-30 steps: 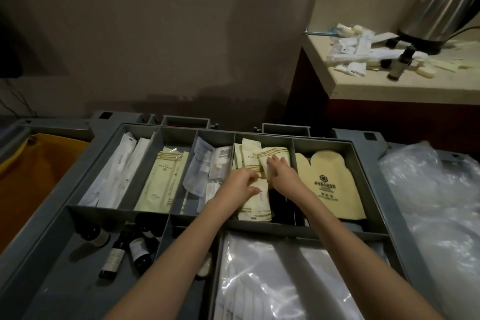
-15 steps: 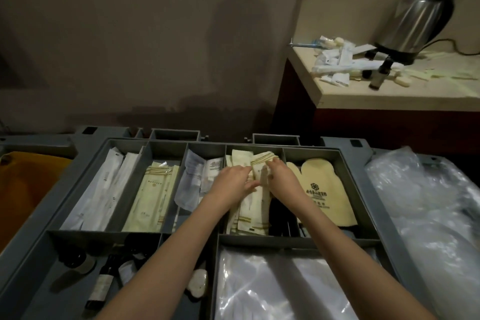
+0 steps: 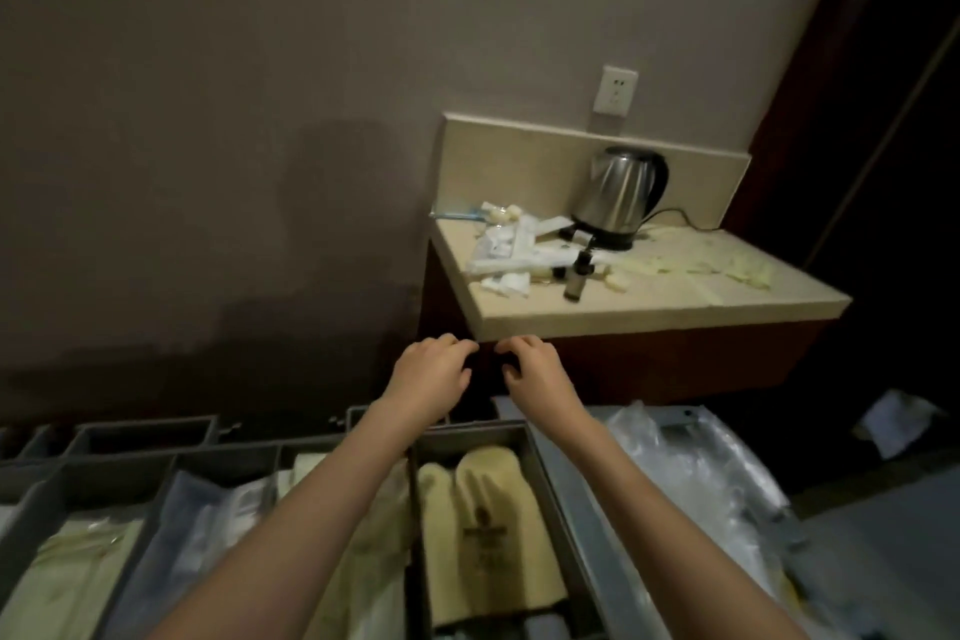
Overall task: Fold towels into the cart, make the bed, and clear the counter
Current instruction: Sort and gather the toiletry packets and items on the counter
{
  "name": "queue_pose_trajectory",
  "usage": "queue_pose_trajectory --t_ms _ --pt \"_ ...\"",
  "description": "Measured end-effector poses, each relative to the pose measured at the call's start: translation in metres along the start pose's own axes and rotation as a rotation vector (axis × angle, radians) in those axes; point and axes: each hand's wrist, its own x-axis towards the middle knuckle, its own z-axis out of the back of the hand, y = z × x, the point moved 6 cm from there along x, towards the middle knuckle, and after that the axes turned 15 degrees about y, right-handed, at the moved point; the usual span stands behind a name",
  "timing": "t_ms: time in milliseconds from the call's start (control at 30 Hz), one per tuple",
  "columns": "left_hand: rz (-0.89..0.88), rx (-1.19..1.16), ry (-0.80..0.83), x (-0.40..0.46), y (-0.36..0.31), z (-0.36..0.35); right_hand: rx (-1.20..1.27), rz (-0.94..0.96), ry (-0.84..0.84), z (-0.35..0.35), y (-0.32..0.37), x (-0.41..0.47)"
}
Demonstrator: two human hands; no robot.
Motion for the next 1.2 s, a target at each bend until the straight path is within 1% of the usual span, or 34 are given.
queue_pose_trajectory --t_ms 133,267,333,400,533,600,700,800,867,1000,1067,1133,1200 --pt "0.014 -0.042 -0.061 0.065 -0.014 0.017 -0.064 0.08 -0.072 0.056 -0.032 0.038" --pt "0.057 -0.101 -0.178 0.132 -0.016 0.032 -0.101 0.163 -0.14 0.104 -0.062 0.09" --pt "0.086 -0.132 -0.221 0.159 -0.017 0.036 -0.121 0.18 -0.147 0.12 -0.072 0.115" --pt "0.121 -0.14 -0.232 0.185 -0.018 0.037 -0.153 0.209 -0.133 0.132 -0.08 0.142" --pt "0.177 -0.081 -0.196 0.223 -0.012 0.033 -0.178 0.245 -0.084 0.149 -0.092 0.186" --pt "0.199 -0.067 -0.218 0.233 -0.009 0.033 -0.195 0.242 -0.054 0.153 -0.101 0.199" --pt "0.185 -0.122 -0.25 0.239 -0.008 0.031 -0.181 0.231 -0.041 0.156 -0.112 0.208" --pt "0.173 -0.202 -0.233 0.242 -0.007 0.031 -0.125 0.225 -0.076 0.159 -0.115 0.208" --pt "0.194 -0.299 -0.255 0.239 -0.002 0.034 -0.068 0.215 -0.136 0.163 -0.114 0.204" --pt "0.299 -0.649 -0.302 0.222 0.021 0.037 0.011 0.255 -0.247 0.163 -0.097 0.194" --pt "0.333 -0.891 -0.303 0.213 0.029 0.036 0.059 0.248 -0.215 0.151 -0.086 0.197" --pt "0.33 -1.112 -0.295 0.205 0.032 0.034 0.104 0.176 -0.117 0.13 -0.078 0.206" --pt "0.295 -1.207 -0.305 0.198 0.034 0.035 0.173 0.065 -0.055 0.107 -0.076 0.215"
